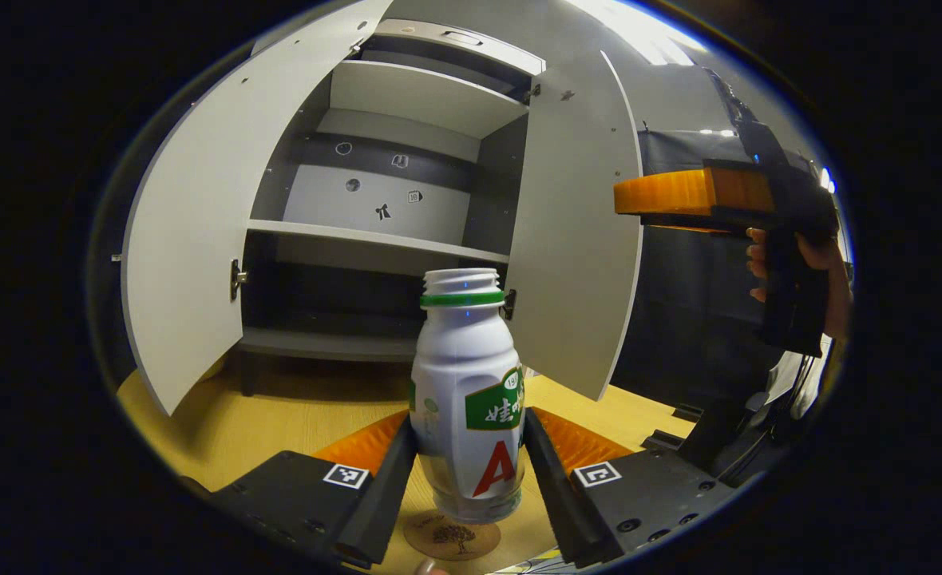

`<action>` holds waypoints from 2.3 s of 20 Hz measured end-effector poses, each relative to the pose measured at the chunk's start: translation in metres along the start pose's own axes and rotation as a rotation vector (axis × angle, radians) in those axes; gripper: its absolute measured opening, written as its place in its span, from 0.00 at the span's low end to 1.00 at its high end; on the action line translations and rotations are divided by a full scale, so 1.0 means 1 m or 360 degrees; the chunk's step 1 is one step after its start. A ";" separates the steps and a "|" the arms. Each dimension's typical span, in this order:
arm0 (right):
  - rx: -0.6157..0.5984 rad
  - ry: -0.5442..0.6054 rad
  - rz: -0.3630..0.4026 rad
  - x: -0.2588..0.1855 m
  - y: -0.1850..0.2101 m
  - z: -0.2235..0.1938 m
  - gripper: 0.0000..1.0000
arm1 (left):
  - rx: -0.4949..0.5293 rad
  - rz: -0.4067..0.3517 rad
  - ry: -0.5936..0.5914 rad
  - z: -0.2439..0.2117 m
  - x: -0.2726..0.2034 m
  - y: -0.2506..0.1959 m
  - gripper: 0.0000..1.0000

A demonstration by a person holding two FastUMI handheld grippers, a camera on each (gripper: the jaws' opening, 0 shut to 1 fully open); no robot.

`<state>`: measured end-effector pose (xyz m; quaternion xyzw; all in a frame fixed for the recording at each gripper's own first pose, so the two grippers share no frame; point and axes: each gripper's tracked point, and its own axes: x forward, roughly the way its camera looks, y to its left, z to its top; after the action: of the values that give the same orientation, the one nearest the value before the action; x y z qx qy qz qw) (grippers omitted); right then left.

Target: Grasp the bottle in the cabinet with the left hand and place it on the coaster, then close the right door with the right hand and the left door with the left hand.

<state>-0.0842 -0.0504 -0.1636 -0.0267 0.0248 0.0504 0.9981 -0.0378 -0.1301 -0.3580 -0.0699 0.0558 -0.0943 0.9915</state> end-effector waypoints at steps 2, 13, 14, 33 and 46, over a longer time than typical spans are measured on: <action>0.0009 0.0027 0.0022 -0.001 0.004 -0.015 0.98 | 0.0024 0.0021 0.0010 -0.016 -0.002 0.004 0.78; 0.0039 0.0184 0.0061 -0.006 0.006 -0.059 0.98 | 0.0168 0.0094 0.0038 -0.062 -0.001 0.008 0.81; 0.0038 0.0189 0.0061 -0.007 0.005 -0.059 0.98 | 0.0163 0.0093 0.0027 -0.064 0.000 0.007 0.81; 0.0104 0.0183 0.0105 -0.002 0.003 -0.054 0.98 | 0.0203 0.0174 0.0000 -0.037 0.005 0.009 0.97; 0.0084 0.0003 0.0008 0.001 -0.032 0.027 0.97 | 0.0357 0.0102 -0.0196 0.119 0.011 -0.019 0.98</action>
<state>-0.0783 -0.0808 -0.1352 -0.0004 0.0272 0.0520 0.9983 -0.0161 -0.1356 -0.2394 0.0375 -0.0138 -0.0636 0.9972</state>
